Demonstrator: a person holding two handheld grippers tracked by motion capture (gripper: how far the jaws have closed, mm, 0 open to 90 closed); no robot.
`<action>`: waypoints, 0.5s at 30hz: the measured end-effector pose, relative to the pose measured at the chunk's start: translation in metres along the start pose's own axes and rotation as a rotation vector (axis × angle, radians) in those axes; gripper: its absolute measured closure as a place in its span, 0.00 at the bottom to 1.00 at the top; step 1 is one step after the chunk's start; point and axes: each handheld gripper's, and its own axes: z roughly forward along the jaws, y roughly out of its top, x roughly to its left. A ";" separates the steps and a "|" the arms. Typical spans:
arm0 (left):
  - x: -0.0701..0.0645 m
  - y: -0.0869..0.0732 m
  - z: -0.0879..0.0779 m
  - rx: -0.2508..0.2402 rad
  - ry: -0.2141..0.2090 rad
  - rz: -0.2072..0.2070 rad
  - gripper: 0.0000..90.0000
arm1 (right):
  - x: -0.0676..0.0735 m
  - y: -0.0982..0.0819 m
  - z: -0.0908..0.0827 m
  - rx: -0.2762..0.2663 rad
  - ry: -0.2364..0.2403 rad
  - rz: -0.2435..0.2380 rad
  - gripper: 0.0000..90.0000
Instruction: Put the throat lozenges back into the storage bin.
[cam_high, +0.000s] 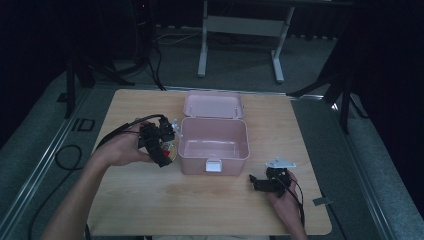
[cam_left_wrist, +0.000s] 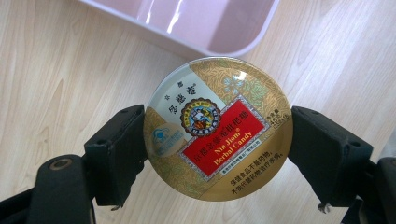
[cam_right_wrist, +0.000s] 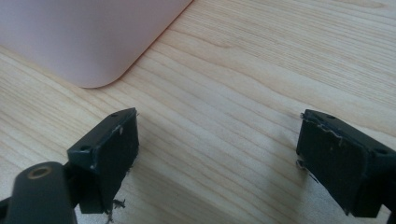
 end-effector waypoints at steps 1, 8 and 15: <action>0.000 0.001 0.000 -0.001 0.007 0.002 0.24 | 0.000 0.000 0.000 0.000 0.000 0.000 0.14; 0.000 0.012 -0.001 -0.005 0.011 0.019 0.24 | 0.000 0.000 0.000 0.001 0.000 0.000 0.14; 0.001 0.022 0.000 -0.018 -0.002 0.022 0.24 | 0.000 0.000 0.000 0.001 0.001 0.000 0.14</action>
